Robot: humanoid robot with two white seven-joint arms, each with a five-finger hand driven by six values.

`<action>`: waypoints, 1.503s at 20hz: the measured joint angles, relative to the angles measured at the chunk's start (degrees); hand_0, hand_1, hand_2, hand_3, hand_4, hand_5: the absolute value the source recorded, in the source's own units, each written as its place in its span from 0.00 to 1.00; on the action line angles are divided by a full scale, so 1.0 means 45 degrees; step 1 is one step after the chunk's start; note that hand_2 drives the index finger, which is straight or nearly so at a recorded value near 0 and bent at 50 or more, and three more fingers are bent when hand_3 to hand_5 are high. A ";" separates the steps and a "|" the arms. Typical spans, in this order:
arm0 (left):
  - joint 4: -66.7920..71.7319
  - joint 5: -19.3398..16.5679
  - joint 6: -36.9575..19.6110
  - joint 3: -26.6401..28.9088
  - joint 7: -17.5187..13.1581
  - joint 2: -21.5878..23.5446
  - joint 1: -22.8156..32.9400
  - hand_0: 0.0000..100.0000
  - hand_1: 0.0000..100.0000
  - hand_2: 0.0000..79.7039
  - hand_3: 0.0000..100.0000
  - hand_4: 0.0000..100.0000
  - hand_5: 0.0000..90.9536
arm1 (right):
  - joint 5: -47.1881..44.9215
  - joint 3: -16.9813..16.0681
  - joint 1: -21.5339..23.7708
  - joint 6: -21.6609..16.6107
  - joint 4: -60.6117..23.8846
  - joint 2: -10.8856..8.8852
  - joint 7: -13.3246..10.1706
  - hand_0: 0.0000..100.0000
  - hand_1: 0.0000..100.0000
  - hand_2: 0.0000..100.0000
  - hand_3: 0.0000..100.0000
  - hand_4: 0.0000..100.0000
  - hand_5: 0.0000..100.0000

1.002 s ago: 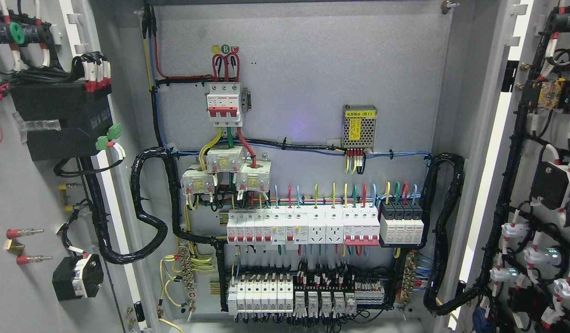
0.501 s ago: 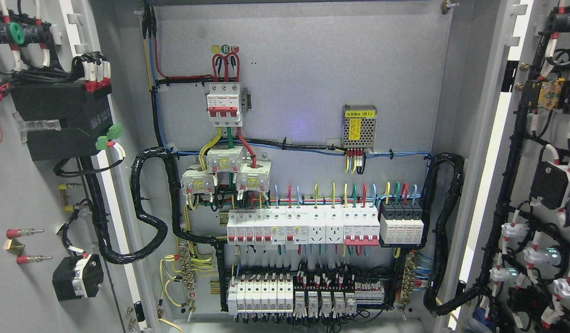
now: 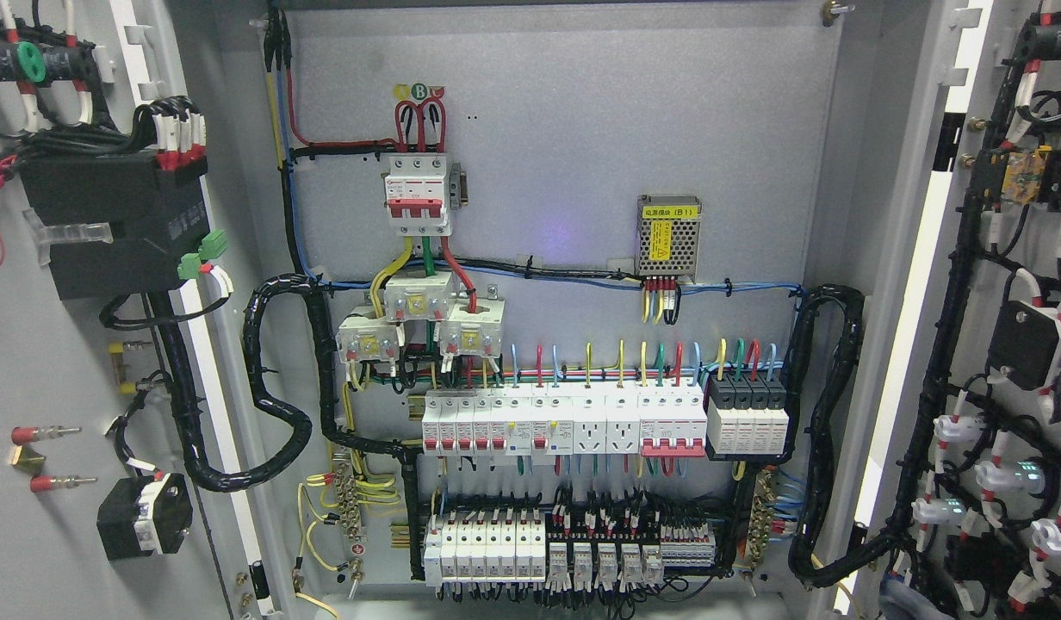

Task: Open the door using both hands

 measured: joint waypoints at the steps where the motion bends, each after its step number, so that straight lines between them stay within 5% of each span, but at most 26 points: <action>1: 0.0000 0.0087 -0.0001 0.0032 0.0001 0.0030 0.0017 0.00 0.00 0.00 0.00 0.04 0.00 | -0.0043 -0.0018 0.0000 0.0000 -0.0002 -0.0055 0.0002 0.00 0.00 0.00 0.00 0.00 0.00; 30: 0.0138 0.1776 -0.0001 0.1570 -0.0179 0.0458 0.1069 0.00 0.00 0.00 0.00 0.04 0.00 | -0.2292 -0.0352 0.1156 0.0506 0.0070 -0.1587 0.0158 0.00 0.00 0.00 0.00 0.00 0.00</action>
